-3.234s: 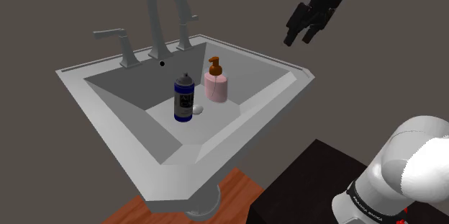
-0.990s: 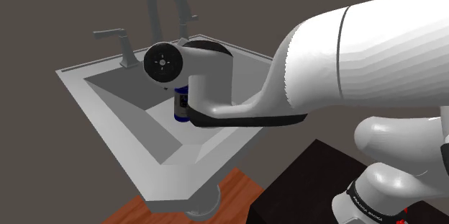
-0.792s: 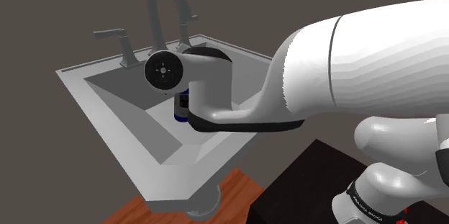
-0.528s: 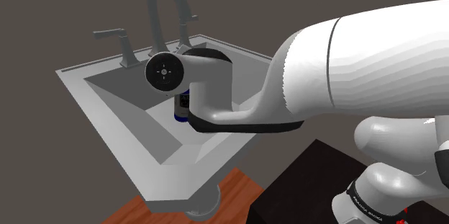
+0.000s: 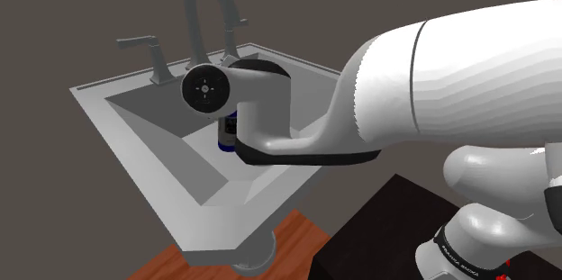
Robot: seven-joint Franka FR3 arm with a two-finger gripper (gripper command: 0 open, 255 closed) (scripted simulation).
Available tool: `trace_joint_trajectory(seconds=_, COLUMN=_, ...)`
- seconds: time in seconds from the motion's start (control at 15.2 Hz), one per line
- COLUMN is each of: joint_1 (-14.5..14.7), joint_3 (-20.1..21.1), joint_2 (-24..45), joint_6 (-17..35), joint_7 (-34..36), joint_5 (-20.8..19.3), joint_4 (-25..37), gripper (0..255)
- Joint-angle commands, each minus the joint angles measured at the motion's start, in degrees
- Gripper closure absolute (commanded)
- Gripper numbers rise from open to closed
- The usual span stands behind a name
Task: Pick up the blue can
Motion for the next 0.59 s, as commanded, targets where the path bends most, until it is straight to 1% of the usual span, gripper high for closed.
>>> trace_joint_trajectory(seconds=0.0, joint_1=0.42, joint_3=-0.54, joint_2=0.57, joint_6=-0.74, joint_7=-0.61, joint_5=-0.08, joint_4=0.44, gripper=255)
trace_joint_trajectory(seconds=0.53, joint_1=2.86, joint_3=-3.71, joint_2=3.40, joint_6=-4.71, joint_7=-3.75, joint_5=-0.48, joint_4=3.09, gripper=255)
